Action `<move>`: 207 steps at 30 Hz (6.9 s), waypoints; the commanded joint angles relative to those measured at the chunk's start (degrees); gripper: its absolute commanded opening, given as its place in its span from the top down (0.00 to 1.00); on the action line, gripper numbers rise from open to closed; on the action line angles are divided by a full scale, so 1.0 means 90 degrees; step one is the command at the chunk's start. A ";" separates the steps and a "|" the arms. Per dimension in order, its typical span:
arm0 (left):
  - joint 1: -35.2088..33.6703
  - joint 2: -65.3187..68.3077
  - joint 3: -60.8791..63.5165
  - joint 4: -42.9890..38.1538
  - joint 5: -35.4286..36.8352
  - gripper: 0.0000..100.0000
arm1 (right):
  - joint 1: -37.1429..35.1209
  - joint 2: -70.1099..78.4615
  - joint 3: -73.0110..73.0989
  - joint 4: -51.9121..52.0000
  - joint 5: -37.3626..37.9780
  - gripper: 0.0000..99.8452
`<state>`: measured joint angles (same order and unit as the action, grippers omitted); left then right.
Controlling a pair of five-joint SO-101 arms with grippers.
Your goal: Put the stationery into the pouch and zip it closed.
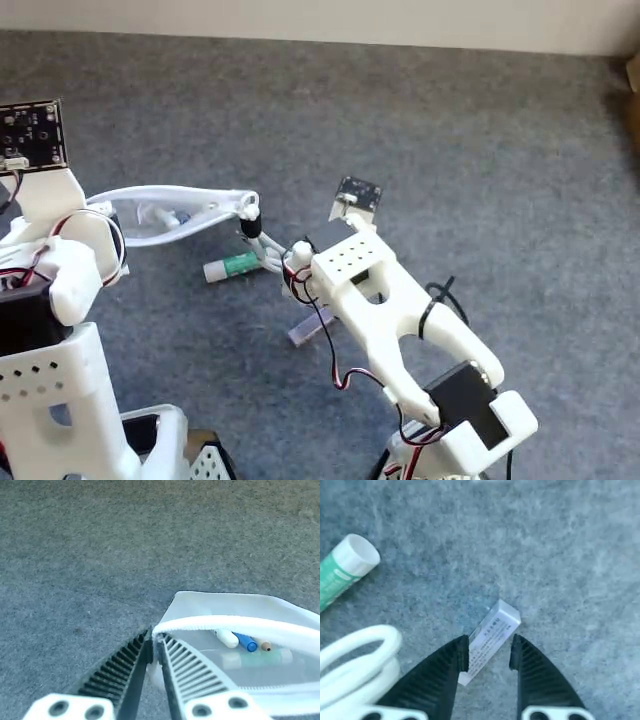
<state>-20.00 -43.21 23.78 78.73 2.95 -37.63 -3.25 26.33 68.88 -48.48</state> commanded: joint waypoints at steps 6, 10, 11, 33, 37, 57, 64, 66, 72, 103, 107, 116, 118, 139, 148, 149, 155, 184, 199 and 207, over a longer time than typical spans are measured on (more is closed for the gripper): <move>0.0073 0.0024 0.0151 -0.0029 0.0078 0.99 | 0.0073 0.0122 -0.0327 -0.0249 -0.0020 0.87; 0.0073 0.0024 0.0161 -0.0029 0.0078 0.99 | 0.0083 0.0718 -0.0357 -0.0249 -0.0020 0.87; 0.0073 0.0024 0.0161 -0.0029 0.0078 0.99 | 0.0093 0.0864 -0.0357 -0.0239 -0.0020 0.87; 0.0073 0.0024 0.0161 -0.0029 0.0078 0.99 | 0.0112 0.1089 -0.0747 -0.0220 0.0742 0.99; 0.0073 0.0024 0.0161 -0.0029 0.0078 0.99 | 0.0112 0.1089 -0.1001 0.0200 0.0996 0.99; 0.0073 0.0024 0.0161 -0.0029 0.0078 0.99 | 0.0103 0.0190 -0.1431 0.0855 0.2090 0.99; 0.0073 0.0024 0.0161 -0.0029 0.0078 0.99 | 0.0112 -0.0913 -0.0991 0.0786 0.2325 0.99; 0.0073 0.0024 0.0161 -0.0029 0.0078 0.99 | 0.0112 -0.1079 -0.0904 0.0786 0.2325 0.99; 0.0073 0.0024 0.0161 -0.0029 0.0078 0.99 | 0.0093 -0.1402 -0.0894 0.0786 0.2315 0.99; 0.0063 0.0024 0.0161 -0.0029 0.0078 0.99 | 0.0083 -0.5319 0.2066 -0.1705 0.2325 0.99; 0.0063 0.0024 0.0161 -0.0029 0.0078 0.99 | 0.0083 -0.6168 0.2867 -0.2476 0.2325 0.99; 0.0063 0.0024 0.0161 -0.0029 0.0078 0.99 | 0.0073 -0.7868 0.4117 -0.3697 0.2325 0.99; 0.0063 0.0024 0.0161 -0.0029 0.0078 0.99 | 0.0073 -0.8171 0.4332 -0.3902 0.2335 0.99; 0.0054 0.0024 0.0161 -0.0029 0.0078 0.99 | 0.0103 -1.0330 0.6002 -0.6032 0.2335 0.99; 0.0073 0.0024 0.0161 -0.0029 0.0078 0.99 | 0.0073 -1.0711 0.5778 -0.6237 0.2335 0.99; 0.0073 0.0024 0.0161 -0.0029 0.0078 0.99 | 0.0073 -1.0720 0.5680 -0.6442 0.2335 0.99; 0.0073 0.0024 0.0161 -0.0029 0.0078 0.99 | 0.0073 -1.0681 0.5446 -0.7624 0.3048 0.99; 0.0073 0.0024 0.0161 -0.0049 0.0078 0.99 | -0.0620 -0.7468 0.4039 -0.9646 0.4054 0.99; 0.0073 0.0024 0.0161 -0.0078 0.0078 0.99 | -0.1812 -0.5035 0.3541 -1.1101 0.5109 0.99; 0.0063 0.0024 0.0161 -0.0078 0.0078 0.99 | -0.2398 -0.3600 0.3512 -1.2400 0.6496 0.99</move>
<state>-19.91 -43.21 23.87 78.55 2.95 -57.49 -39.03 62.29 -37.67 6.81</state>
